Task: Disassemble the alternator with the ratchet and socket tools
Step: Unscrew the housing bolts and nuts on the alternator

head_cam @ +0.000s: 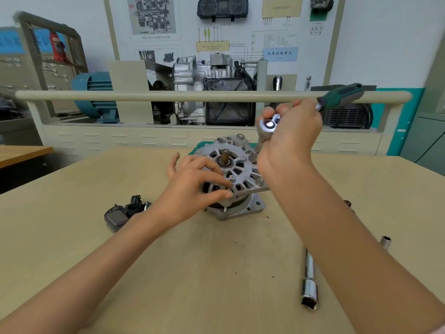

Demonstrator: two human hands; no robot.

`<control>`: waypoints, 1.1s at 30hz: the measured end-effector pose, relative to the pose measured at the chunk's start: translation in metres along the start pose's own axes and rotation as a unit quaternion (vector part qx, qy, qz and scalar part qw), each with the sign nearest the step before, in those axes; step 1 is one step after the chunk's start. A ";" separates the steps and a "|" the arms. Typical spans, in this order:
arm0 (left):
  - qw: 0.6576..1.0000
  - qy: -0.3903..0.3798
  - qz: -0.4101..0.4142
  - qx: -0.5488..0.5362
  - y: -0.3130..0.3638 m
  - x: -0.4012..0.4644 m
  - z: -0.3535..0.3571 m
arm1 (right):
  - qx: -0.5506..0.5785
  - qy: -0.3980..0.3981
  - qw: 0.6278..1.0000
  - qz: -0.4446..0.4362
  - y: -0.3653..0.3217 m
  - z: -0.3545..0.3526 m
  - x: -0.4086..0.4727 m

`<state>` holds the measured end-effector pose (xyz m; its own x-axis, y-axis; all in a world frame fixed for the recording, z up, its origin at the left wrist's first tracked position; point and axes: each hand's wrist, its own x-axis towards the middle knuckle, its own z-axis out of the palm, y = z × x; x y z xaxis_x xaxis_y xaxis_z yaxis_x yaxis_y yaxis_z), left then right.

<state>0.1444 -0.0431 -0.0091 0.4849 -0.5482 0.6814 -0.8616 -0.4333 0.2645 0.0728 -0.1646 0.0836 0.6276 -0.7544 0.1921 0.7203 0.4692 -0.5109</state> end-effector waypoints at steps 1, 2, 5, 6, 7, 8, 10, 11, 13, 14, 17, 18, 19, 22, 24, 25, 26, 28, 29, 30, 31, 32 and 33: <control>1.000 -0.004 -0.007 0.011 0.002 0.001 0.001 | 0.001 0.004 1.000 -0.004 -0.003 -0.002 0.002; 1.000 -0.007 -0.012 0.020 0.002 0.002 0.003 | 0.002 0.009 1.000 -0.006 -0.005 -0.006 0.003; 0.999 -0.013 -0.030 0.013 0.004 0.007 0.002 | 0.012 0.032 0.999 0.001 -0.008 -0.019 0.007; 0.999 -0.012 -0.029 0.011 0.004 0.008 0.001 | 0.015 0.042 0.999 0.007 -0.008 -0.023 0.009; 1.000 -0.009 -0.024 0.015 0.005 0.009 0.001 | 0.020 0.051 0.998 0.014 -0.008 -0.027 0.011; 1.000 -0.006 -0.018 0.023 0.005 0.010 0.000 | 0.029 0.059 0.998 0.022 -0.008 -0.030 0.012; 0.999 0.001 -0.010 0.037 0.007 0.011 0.000 | 0.042 0.074 0.996 0.031 -0.008 -0.036 0.015; 0.999 0.006 -0.006 0.045 0.007 0.011 0.000 | 0.043 0.080 0.995 0.032 -0.008 -0.038 0.015; 0.998 0.020 0.004 0.066 0.008 0.009 0.002 | 0.041 0.090 0.995 0.034 -0.006 -0.043 0.016; 0.996 0.031 0.011 0.080 0.009 0.007 0.003 | 0.039 0.092 0.994 0.033 -0.005 -0.045 0.016; 0.993 0.058 0.014 0.099 0.011 0.004 0.007 | 0.029 0.097 0.994 0.034 -0.001 -0.050 0.018; 0.993 0.065 0.007 0.101 0.013 0.003 0.009 | 0.026 0.099 0.994 0.035 0.000 -0.051 0.019; 0.992 0.072 0.000 0.105 0.014 0.002 0.010 | 0.026 0.101 0.994 0.038 0.002 -0.053 0.020; 0.985 0.063 0.001 0.162 0.020 0.004 0.009 | 0.029 0.108 0.992 0.050 0.007 -0.058 0.021; 0.975 0.016 0.028 0.220 0.021 0.005 0.006 | 0.027 0.112 0.992 0.054 0.009 -0.062 0.021; 0.967 -0.008 0.051 0.247 0.020 0.006 0.005 | 0.025 0.115 0.991 0.055 0.010 -0.064 0.021; 0.958 -0.026 0.079 0.276 0.019 0.007 0.004 | 0.024 0.118 0.991 0.056 0.011 -0.066 0.021; 0.935 -0.055 0.126 0.327 0.019 0.010 0.000 | 0.022 0.123 0.990 0.056 0.012 -0.070 0.022; 0.926 -0.070 0.146 0.340 0.019 0.013 -0.001 | 0.024 0.125 0.990 0.056 0.013 -0.071 0.022; 0.920 -0.084 0.165 0.346 0.018 0.016 -0.002 | 0.026 0.126 0.990 0.057 0.013 -0.072 0.022; 0.915 -0.096 0.179 0.347 0.018 0.019 -0.001 | 0.027 0.127 0.990 0.057 0.014 -0.074 0.022; 0.912 -0.107 0.186 0.349 0.018 0.023 -0.001 | 0.026 0.128 0.990 0.058 0.014 -0.075 0.022; 0.909 -0.119 0.183 0.355 0.019 0.026 -0.001 | 0.024 0.128 0.990 0.060 0.015 -0.077 0.022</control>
<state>0.1410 -0.0650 0.0141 0.2764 -0.8512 0.4461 -0.6983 -0.4968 -0.5153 0.0747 -0.2092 0.0159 0.6184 -0.7808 -0.0885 0.6622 0.5785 -0.4762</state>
